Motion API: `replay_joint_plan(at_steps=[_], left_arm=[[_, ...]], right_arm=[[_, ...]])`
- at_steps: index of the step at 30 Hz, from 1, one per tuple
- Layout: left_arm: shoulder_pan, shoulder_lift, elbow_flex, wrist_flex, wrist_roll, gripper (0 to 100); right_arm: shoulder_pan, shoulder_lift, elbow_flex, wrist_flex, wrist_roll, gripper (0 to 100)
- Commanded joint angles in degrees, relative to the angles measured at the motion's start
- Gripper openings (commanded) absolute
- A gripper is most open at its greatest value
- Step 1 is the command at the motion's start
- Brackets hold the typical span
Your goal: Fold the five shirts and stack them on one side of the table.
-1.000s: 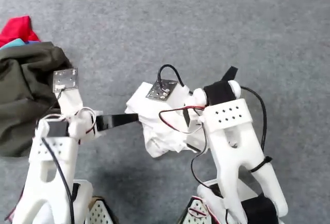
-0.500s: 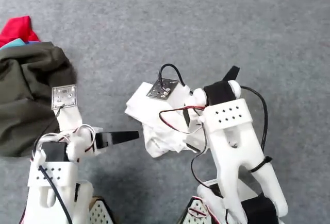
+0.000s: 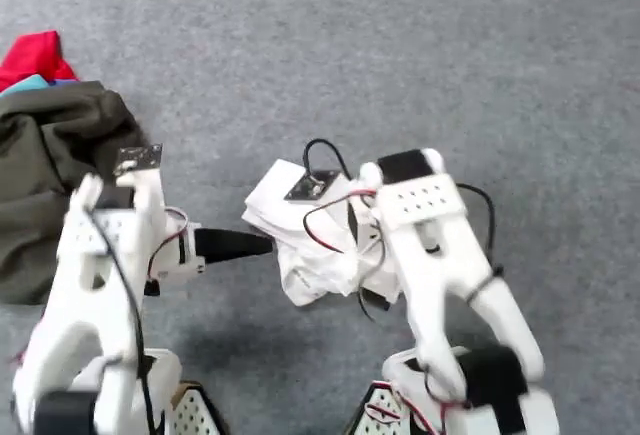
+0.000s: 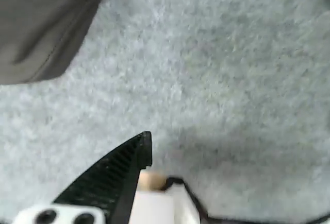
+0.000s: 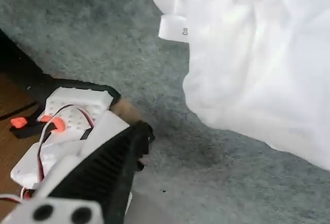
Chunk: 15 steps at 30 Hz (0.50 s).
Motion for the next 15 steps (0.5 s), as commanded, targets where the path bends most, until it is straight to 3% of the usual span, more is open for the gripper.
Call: replay_joint_plan(at_steps=[1, 6, 12, 15], left_arm=[[0.22, 11.25, -8.84, 5.01, 0.26, 68], [-0.22, 22.42, -17.19, 11.78, 0.35, 68], [-0.22, 23.56, -19.56, 12.04, -0.09, 68], [-0.22, 23.74, -20.09, 12.04, -0.09, 68]], right_arm=[[-0.35, 8.40, -3.12, -1.85, -0.26, 59.0], [-0.35, 15.43, -14.73, -1.93, -0.26, 35.5], [-0.26, 16.31, -22.90, -1.93, -0.18, 1.9], [-0.26, 16.48, -23.08, -2.37, -0.26, 6.2]])
